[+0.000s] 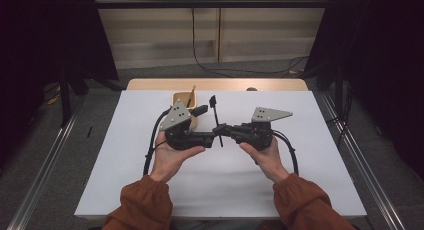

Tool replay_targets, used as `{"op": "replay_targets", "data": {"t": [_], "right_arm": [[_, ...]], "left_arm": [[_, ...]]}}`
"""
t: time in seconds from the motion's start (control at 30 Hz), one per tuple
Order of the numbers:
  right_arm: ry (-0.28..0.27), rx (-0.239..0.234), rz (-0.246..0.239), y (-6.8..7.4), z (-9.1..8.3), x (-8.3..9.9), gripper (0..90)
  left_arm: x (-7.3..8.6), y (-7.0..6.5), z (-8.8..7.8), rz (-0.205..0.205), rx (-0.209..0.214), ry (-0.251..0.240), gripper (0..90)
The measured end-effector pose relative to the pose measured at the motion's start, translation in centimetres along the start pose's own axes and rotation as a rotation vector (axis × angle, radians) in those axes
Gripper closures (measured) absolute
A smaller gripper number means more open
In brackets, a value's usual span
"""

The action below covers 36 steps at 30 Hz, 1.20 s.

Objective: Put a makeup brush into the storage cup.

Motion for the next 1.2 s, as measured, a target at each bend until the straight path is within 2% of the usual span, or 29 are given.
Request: {"op": "replay_targets", "data": {"t": [0.13,0.23,0.3,0.33,0.63,0.77,0.87,1.0,1.2], "right_arm": [[0.002,0.007,0.0,-0.1,0.0,0.1,86.4],[-0.001,0.01,0.001,-0.2,0.0,0.0,86.4],[-0.001,0.01,0.002,-0.2,-0.1,0.0,86.4],[0.0,0.01,0.002,-0.3,-0.1,0.0,86.4],[-0.002,0.017,0.007,-0.4,-0.1,0.0,86.3],[0.002,0.015,0.009,-0.3,-0.1,0.1,86.4],[0.001,0.02,0.009,-0.5,-0.1,0.1,86.4],[0.001,0.026,0.015,-0.6,-0.1,0.1,86.3],[-0.002,0.025,0.017,-0.5,0.0,0.1,86.4]], "left_arm": [[0.1,0.6,0.5,-0.037,-0.007,-0.003,34.6],[0.2,0.7,0.7,-0.04,-0.014,0.012,40.2],[0.1,0.8,0.7,-0.049,-0.02,0.0,43.5],[0.0,0.9,0.6,-0.051,-0.039,-0.009,44.7],[0.0,0.7,1.1,-0.08,-0.007,-0.003,64.4],[0.0,0.9,1.1,-0.1,-0.012,-0.008,72.2],[0.2,0.9,1.1,-0.113,-0.013,-0.009,74.5],[0.2,0.9,1.1,-0.108,-0.03,-0.015,78.7],[0.1,0.9,1.2,-0.125,-0.009,-0.017,83.5]]}}
Point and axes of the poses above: each handheld gripper's, and its own axes: z roughly forward along the jaws, x roughly out of its underside, y roughly to its left, the point moved 6 cm from there along z, roughly forward along the jaws, and after that the axes turned 14 degrees about x, right-handed, at the moved point
